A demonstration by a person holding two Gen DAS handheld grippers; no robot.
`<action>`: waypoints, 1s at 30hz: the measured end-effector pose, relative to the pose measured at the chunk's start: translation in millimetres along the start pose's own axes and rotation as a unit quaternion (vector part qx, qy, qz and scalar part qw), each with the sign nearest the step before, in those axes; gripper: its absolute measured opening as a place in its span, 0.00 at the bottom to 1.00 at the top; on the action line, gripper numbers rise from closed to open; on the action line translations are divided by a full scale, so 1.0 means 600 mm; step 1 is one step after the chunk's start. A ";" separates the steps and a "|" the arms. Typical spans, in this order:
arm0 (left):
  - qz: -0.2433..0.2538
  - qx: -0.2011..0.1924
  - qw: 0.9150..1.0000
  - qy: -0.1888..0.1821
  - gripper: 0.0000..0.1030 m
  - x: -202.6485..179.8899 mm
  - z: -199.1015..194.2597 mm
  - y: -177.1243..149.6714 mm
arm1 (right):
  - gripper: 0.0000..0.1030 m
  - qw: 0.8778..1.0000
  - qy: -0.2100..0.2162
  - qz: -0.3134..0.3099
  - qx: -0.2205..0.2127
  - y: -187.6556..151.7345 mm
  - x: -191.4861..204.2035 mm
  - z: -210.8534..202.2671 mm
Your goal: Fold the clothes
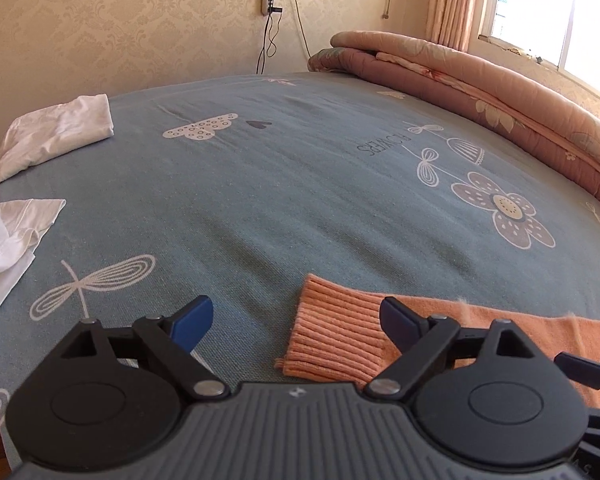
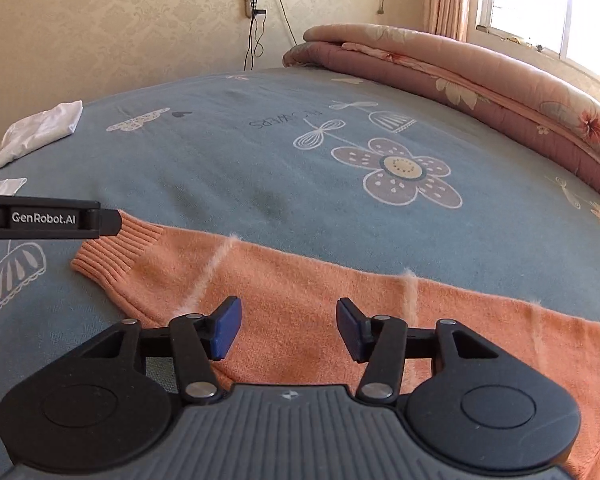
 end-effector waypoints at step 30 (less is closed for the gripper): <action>-0.114 0.015 0.960 -0.254 0.91 -0.034 -0.002 -0.001 | 0.79 0.993 0.084 0.077 0.018 0.019 -0.077 -0.055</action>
Point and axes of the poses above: each gripper's, at about its wrist camera, not at the fingertips, and z roughly the way its jaws point, x to its left, y to its top, the point moved 3 cm from there along z, roughly the way its jaws point, and after that the axes turned 1 degree about -x, right-handed, at the moved point
